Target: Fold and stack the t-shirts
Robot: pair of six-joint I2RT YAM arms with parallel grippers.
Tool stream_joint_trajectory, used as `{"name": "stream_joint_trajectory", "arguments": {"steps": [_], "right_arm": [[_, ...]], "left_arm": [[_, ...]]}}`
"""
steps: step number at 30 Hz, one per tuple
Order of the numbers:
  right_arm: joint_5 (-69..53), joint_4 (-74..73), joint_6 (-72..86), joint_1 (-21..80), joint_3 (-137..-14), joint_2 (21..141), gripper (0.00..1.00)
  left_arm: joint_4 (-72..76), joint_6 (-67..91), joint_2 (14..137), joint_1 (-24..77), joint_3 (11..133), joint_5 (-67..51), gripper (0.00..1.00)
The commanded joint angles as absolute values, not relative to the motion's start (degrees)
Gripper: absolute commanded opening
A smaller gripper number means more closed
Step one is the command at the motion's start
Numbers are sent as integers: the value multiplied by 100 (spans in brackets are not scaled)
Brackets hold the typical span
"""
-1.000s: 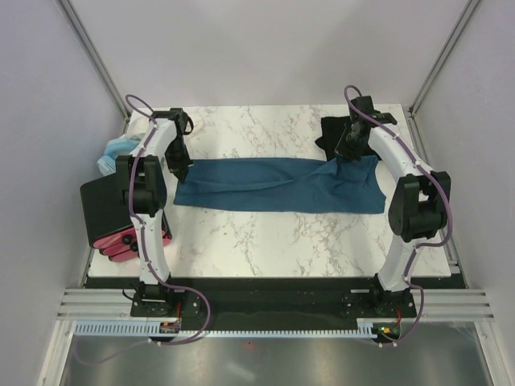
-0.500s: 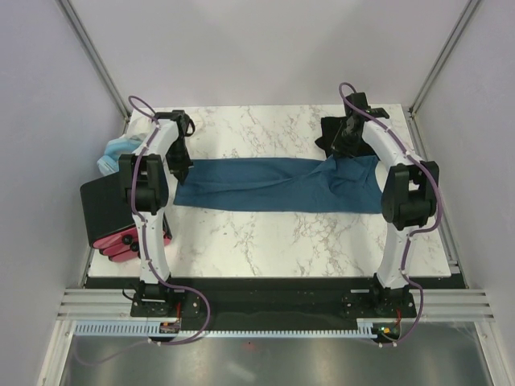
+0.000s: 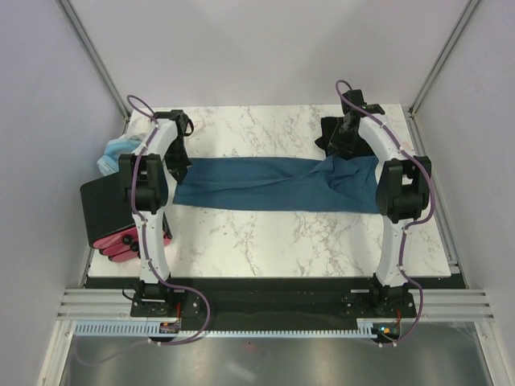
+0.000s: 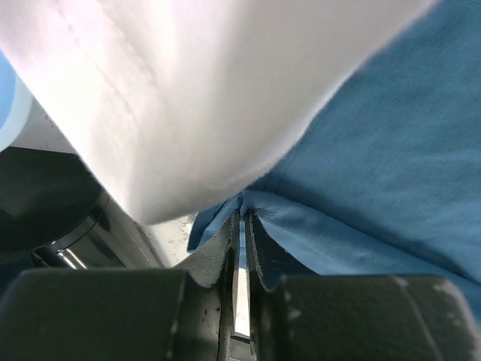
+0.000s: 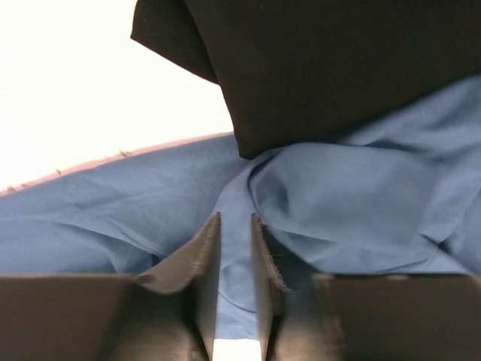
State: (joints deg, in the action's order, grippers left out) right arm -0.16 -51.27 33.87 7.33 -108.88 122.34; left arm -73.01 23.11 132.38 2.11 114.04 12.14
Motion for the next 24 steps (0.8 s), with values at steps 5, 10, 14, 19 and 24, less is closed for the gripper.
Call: {"name": "stream_joint_trajectory", "arguments": {"steps": [5, 10, 14, 19, 24], "right_arm": [[-220, -5071, 3076, 835, -11803, 12322, 32], [209, -5176, 2778, 870, -11761, 11928, 38], [799, -5256, 2724, 800, -10997, 11295, 41], [809, -4861, 3023, 580, -9678, 10645, 45], [1011, -4965, 2962, 519, -9422, 10661, 46]], "left_arm": [[-7269, 2496, 12903, 167, 11637, 1783, 15], [-6945, 2549, 12157, 202, 11225, 1793, 18], [-6268, 2338, 11156, 456, 10469, 567, 20], [-5915, 2092, 11118, 1412, 9958, 26, 22], [-5748, 2074, 11434, 1942, 9958, -465, 22]]}}
